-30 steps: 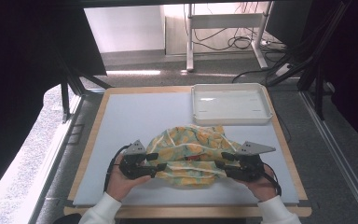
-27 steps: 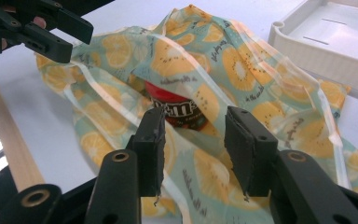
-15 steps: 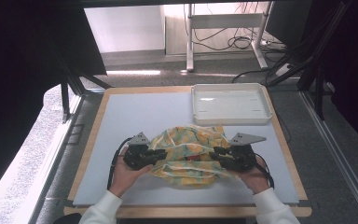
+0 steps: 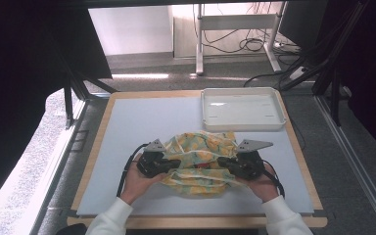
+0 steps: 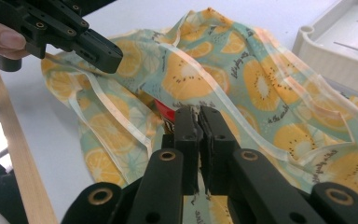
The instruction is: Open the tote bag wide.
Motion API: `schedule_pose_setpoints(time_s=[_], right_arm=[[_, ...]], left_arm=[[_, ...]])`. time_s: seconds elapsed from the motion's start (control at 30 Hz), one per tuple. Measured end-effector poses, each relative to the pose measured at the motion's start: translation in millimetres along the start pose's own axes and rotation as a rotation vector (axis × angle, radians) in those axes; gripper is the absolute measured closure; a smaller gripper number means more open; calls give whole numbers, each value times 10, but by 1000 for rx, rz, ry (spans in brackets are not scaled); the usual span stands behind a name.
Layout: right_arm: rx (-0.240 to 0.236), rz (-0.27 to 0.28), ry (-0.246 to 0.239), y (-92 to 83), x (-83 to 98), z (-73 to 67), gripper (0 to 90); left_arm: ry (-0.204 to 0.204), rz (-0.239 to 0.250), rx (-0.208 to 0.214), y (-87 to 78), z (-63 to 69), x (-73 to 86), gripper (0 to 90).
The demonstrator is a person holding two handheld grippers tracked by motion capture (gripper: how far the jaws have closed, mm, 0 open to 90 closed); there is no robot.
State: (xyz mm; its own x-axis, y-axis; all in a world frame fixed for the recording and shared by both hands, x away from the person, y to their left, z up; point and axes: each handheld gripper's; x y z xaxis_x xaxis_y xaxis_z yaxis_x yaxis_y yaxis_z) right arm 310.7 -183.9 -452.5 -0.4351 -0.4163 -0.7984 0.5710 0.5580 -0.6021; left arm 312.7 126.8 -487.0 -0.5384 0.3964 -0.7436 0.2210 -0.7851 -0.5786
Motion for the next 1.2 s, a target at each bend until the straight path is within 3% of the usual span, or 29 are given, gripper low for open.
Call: schedule_pose_setpoints(time_s=[0.27,0.47,0.73,0.97,1.2], right_arm=[[2,-67,-7,160,64,-20,873],[25,-104,-11,250,110,-15,876],[51,-129,-35,348,116,-8,877],[84,-112,-5,330,110,91,886],[114,-128,-17,450,108,132,891]], left_arm=[[14,-46,40,144,44,-19,900],[21,-82,47,247,48,-18,900],[11,-111,18,370,19,-36,900],[-28,-105,-32,306,-101,-38,900],[-27,-118,-59,331,-130,-48,900]])
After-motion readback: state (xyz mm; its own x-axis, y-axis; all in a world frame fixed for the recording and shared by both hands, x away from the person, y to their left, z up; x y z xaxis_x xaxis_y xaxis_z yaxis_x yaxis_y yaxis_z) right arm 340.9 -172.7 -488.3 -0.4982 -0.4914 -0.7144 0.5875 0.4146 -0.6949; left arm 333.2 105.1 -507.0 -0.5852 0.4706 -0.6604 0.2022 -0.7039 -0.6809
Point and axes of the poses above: each handheld gripper's, and its own axes: y roughly forward along the jaws, x roughly out of its underside, z roughly to its right, and after that the axes turned 10 degrees about x, right-handed
